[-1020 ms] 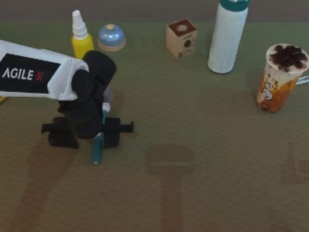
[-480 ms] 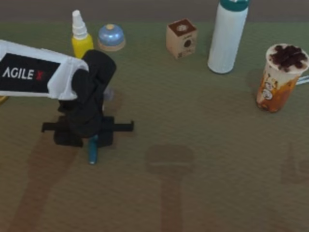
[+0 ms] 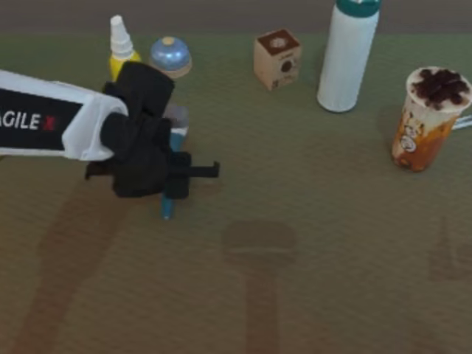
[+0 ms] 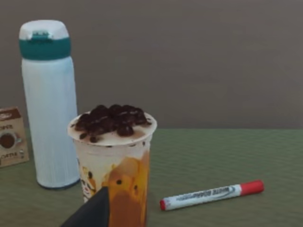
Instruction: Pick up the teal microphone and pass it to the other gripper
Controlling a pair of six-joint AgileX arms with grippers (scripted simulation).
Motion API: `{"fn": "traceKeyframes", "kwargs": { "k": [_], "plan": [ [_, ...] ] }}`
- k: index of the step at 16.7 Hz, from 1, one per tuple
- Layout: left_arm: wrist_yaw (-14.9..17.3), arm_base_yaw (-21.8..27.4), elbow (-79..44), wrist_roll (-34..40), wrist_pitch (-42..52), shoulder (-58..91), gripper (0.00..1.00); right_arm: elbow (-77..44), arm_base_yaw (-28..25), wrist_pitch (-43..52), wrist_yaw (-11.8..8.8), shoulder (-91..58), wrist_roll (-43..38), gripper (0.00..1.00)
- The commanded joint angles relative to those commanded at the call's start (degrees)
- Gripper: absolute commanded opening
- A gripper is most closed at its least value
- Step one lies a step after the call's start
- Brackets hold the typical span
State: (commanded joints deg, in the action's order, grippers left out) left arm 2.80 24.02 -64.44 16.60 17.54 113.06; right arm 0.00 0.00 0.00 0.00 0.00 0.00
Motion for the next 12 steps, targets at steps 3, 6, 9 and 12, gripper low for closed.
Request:
{"fn": "traceKeyframes", "kwargs": {
  "k": [3, 6, 9, 12],
  "plan": [
    [4.69, -0.33, 4.06, -3.61, -15.33, -2.60, 0.00, 0.00, 0.00, 0.00, 0.00, 0.00, 0.00, 1.00],
    [9.85, -0.79, 9.06, -7.65, -32.90, -6.02, 0.00, 0.00, 0.00, 0.00, 0.00, 0.00, 0.00, 1.00],
    [14.76, -1.35, 13.83, -11.64, -48.75, -10.31, 0.00, 0.00, 0.00, 0.00, 0.00, 0.00, 0.00, 1.00],
    [18.72, -1.84, 17.29, -15.06, -59.94, -14.69, 0.00, 0.00, 0.00, 0.00, 0.00, 0.00, 0.00, 1.00]
  ]
}}
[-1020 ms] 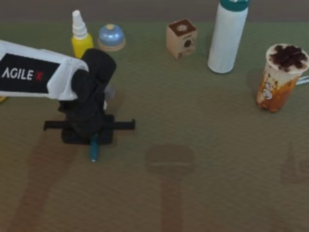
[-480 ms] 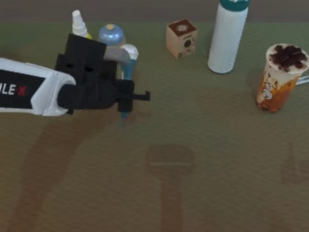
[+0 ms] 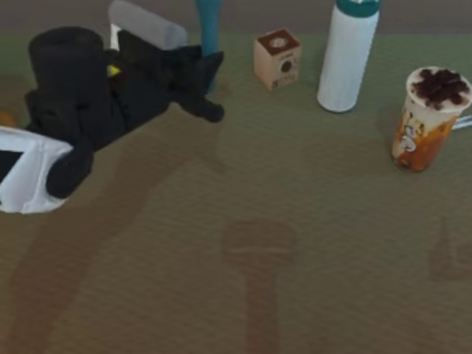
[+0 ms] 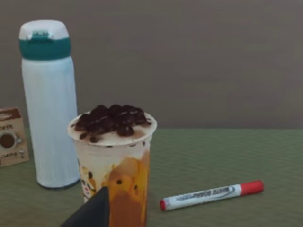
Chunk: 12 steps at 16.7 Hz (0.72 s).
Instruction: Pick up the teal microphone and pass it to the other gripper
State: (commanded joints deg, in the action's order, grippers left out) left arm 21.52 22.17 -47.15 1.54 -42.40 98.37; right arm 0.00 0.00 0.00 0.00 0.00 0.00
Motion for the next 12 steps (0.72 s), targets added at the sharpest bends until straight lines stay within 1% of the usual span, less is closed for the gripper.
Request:
{"fn": "traceKeyframes", "kwargs": {
  "k": [3, 7, 9, 10, 12],
  "plan": [
    [2.32, -0.37, 1.83, -2.16, -5.80, -3.25, 0.00, 0.00, 0.00, 0.00, 0.00, 0.00, 0.00, 1.00],
    [2.70, -0.44, 2.12, -2.53, -6.68, -3.86, 0.00, 0.00, 0.00, 0.00, 0.00, 0.00, 0.00, 1.00],
    [2.39, 0.06, 1.90, -2.52, -6.62, -3.73, 0.00, 0.00, 0.00, 0.00, 0.00, 0.00, 0.00, 1.00],
    [1.67, 0.75, 2.12, -2.44, -6.89, -3.94, 0.00, 0.00, 0.00, 0.00, 0.00, 0.00, 0.00, 1.00],
    [-1.12, 3.22, 2.86, -2.20, -7.96, -4.80, 0.00, 0.00, 0.00, 0.00, 0.00, 0.00, 0.00, 1.00]
  ]
}}
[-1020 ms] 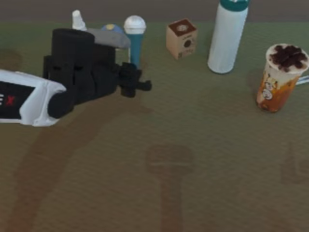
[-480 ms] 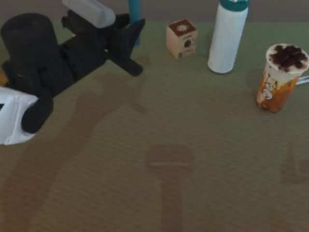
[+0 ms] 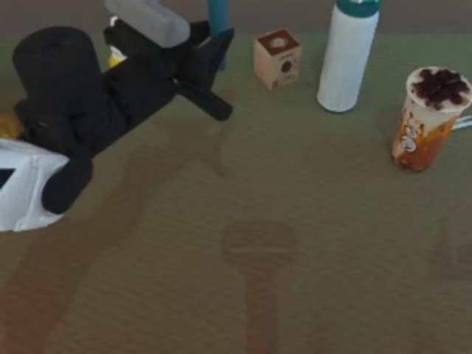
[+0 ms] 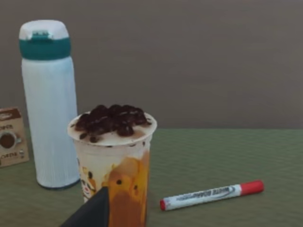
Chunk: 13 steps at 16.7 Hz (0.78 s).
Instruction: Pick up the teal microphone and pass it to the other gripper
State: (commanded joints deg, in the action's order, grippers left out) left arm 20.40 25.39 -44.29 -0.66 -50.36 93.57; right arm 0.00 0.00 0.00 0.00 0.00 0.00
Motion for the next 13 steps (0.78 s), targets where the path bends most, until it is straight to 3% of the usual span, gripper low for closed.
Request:
{"fn": "traceKeyframes", "kwargs": {
  "k": [6, 13],
  "plan": [
    [-10.37, 9.52, 2.92, 1.14, -3.91, -3.33, 0.00, 0.00, 0.00, 0.00, 0.00, 0.00, 0.00, 1.00],
    [-11.00, 10.10, 3.01, 1.19, -4.16, -3.48, 0.00, 0.00, 0.00, 0.00, 0.00, 0.00, 0.00, 1.00]
  ]
}}
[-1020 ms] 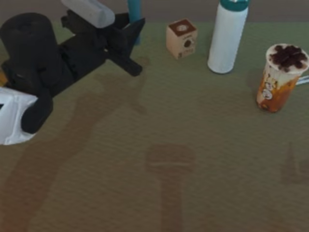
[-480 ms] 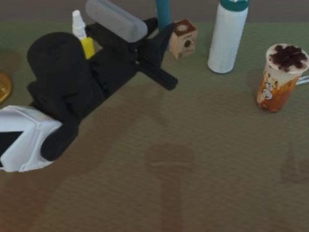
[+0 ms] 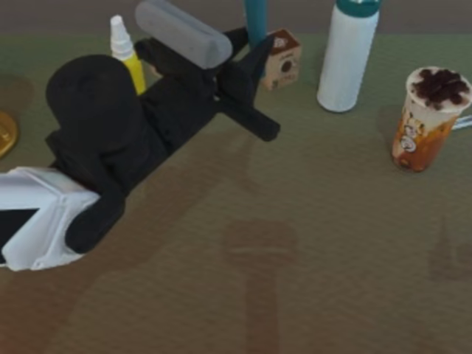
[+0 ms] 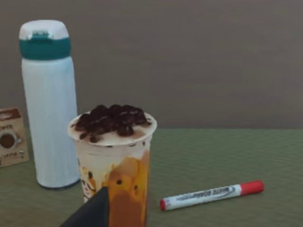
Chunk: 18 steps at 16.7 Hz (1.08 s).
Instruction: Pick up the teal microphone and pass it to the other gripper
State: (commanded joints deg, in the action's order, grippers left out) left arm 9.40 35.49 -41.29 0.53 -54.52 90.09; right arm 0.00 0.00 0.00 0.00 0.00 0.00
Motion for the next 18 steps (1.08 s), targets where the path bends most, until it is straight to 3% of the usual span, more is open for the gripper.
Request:
{"fn": "traceKeyframes", "kwargs": {
  "k": [8, 18],
  "plan": [
    [-0.09, 0.13, 0.12, 0.04, -0.08, -0.15, 0.00, -0.94, -1.04, -0.47, -0.53, -1.91, 0.21, 1.00],
    [-0.09, 0.13, 0.12, 0.04, -0.08, -0.15, 0.00, -20.52, -16.40, -12.00, -7.05, -33.83, 1.73, 1.00]
  ]
}}
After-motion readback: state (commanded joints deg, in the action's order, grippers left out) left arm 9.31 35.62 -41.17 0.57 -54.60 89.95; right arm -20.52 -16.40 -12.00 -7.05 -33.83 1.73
